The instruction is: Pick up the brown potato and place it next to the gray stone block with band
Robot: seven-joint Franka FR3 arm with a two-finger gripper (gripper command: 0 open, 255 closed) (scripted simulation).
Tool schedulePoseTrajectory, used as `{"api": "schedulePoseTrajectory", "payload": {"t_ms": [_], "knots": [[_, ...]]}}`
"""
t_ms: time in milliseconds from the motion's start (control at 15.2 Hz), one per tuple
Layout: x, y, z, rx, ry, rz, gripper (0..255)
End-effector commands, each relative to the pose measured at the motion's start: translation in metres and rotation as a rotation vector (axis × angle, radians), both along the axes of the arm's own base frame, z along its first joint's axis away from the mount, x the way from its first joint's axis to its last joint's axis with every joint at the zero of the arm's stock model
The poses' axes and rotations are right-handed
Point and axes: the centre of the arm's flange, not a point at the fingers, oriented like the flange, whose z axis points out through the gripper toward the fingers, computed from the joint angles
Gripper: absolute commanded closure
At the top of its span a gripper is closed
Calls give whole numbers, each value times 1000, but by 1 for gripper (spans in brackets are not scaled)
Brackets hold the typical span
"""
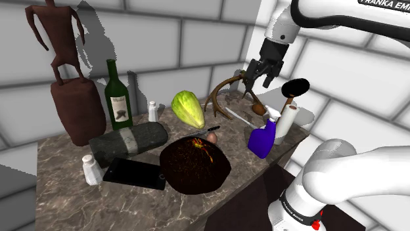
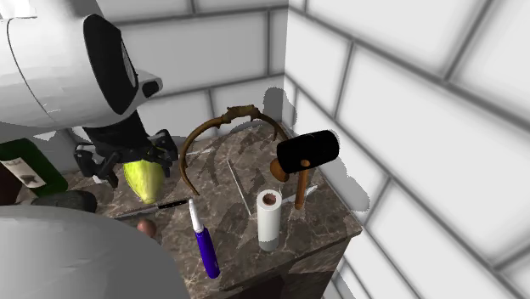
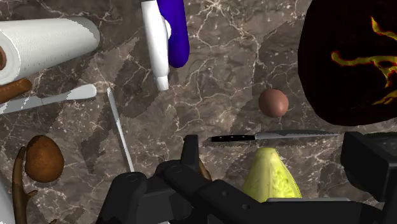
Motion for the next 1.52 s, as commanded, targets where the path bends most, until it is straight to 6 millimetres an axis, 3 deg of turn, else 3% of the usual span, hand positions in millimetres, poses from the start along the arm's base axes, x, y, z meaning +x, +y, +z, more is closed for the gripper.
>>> {"api": "schedulePoseTrajectory", "payload": {"t_ms": [0,1452], "knots": [[0,0,0,0,0,0,0],[38,-233,-163,-9,-130,-58,0]]}}
